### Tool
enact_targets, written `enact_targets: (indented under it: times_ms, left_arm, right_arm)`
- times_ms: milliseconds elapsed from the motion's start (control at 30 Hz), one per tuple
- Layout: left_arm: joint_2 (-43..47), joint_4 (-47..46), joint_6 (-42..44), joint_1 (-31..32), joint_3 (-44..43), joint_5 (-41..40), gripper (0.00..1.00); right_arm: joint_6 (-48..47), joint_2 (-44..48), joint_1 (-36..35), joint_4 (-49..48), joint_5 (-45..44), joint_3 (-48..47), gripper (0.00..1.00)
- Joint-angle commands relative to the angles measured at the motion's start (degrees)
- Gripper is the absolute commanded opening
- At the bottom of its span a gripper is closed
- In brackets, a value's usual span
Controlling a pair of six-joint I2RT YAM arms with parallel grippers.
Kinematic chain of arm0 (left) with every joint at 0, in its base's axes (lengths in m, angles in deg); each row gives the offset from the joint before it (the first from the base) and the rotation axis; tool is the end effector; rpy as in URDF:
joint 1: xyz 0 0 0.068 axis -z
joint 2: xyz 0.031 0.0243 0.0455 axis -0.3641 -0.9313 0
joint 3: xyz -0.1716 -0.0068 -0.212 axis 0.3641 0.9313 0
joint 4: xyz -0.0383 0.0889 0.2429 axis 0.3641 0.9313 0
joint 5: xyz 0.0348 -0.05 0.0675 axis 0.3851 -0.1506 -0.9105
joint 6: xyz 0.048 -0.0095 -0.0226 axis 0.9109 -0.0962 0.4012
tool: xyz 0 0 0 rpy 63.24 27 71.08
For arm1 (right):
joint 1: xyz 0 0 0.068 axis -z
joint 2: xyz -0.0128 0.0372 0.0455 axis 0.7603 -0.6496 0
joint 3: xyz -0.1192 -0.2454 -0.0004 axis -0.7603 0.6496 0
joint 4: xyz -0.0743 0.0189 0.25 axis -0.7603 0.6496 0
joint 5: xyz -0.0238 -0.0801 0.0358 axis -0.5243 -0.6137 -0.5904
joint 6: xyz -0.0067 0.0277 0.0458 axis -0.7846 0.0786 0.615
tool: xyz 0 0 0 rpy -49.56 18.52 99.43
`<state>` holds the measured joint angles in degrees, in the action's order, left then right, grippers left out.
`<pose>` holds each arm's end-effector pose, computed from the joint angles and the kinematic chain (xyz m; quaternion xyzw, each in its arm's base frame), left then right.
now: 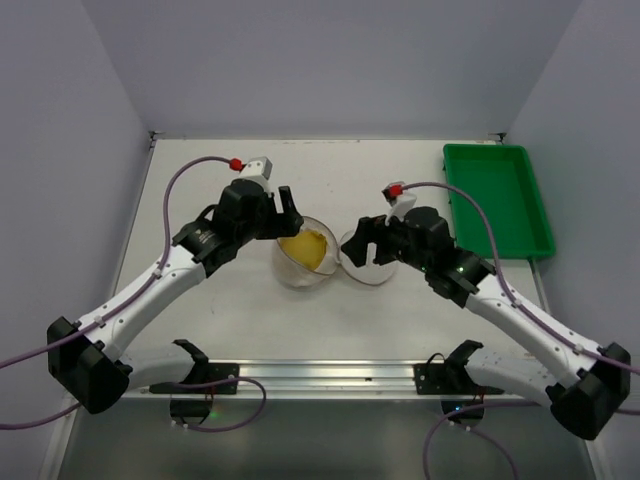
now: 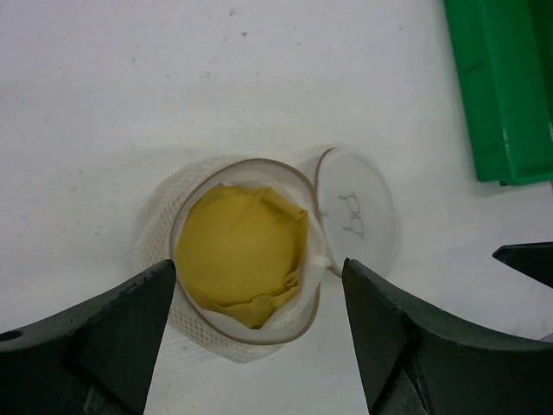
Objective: Unzip the laundry bag and remove the bra
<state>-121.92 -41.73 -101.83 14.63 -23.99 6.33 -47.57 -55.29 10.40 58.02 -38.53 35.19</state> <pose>0.2182 -0.1525 0.3355 -0.0271 0.8719 -0.2352 0.4286 0.1708 0.1402 0.3205 -0.1130 0.8228 0.3053 0.4659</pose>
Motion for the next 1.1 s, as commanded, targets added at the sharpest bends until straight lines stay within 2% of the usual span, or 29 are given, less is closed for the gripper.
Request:
enact_targets:
  times_ms: [0, 100, 167, 200, 267, 300, 367, 400, 467, 733, 867, 1067]
  left_arm:
    - [0.05, 1.78, 2.92, -2.76, 3.94, -0.67, 0.81]
    - [-1.1, -0.85, 3.36, -4.78, 6.31, 2.13, 0.78]
    - [-2.76, -2.44, 3.62, -5.31, 7.19, 2.76, 0.72]
    - [-3.46, -2.36, 3.63, -5.4, 7.54, 2.85, 0.63]
    - [-4.88, -2.27, 3.36, -5.4, 8.25, 3.55, 0.54]
    - [-4.79, -3.23, 3.1, -5.4, 9.73, 4.42, 0.43]
    - [-3.57, -4.55, 2.31, -5.4, 12.45, 5.04, 0.29]
    - [-3.04, -5.16, 2.05, -5.4, 13.34, 5.74, 0.18]
    - [-1.89, -5.87, 1.69, -5.4, 14.66, 6.27, 0.11]
    - [1.8, -8.16, 0.99, -5.31, 17.92, 9.17, 0.04]
    - [2.33, -8.33, 0.81, -5.31, 18.53, 9.62, 0.03]
    - [2.68, -9.47, 0.29, -5.31, 19.23, 10.93, 0.01]
  right_arm:
    - [1.44, -7.62, -2.47, -3.75, 3.8, -4.66, 0.88]
    - [1.7, -15.88, -5.2, -5.07, 1.34, -8.08, 0.87]
    - [2.31, -21.4, -6.87, -6.12, -0.06, -10.54, 0.86]
    - [2.49, -23.01, -7.31, -6.47, -0.85, -11.25, 0.86]
    - [2.67, -26.17, -8.54, -7.44, -3.48, -13.44, 0.85]
    - [2.93, -28.88, -8.63, -7.62, -4.36, -14.06, 0.84]
    - [3.37, -31.19, -8.81, -8.49, -5.16, -15.38, 0.83]
    - [3.55, -33.02, -8.81, -8.67, -5.51, -15.65, 0.82]
    - [3.81, -34.88, -8.81, -8.76, -5.95, -16.53, 0.82]
    - [2.67, -43.31, -9.34, -6.91, -6.75, -19.07, 0.82]
    - [2.05, -46.04, -9.86, -7.53, -5.61, -20.22, 0.77]
    - [0.12, -45.97, -12.23, -7.71, -7.09, -21.89, 0.76]
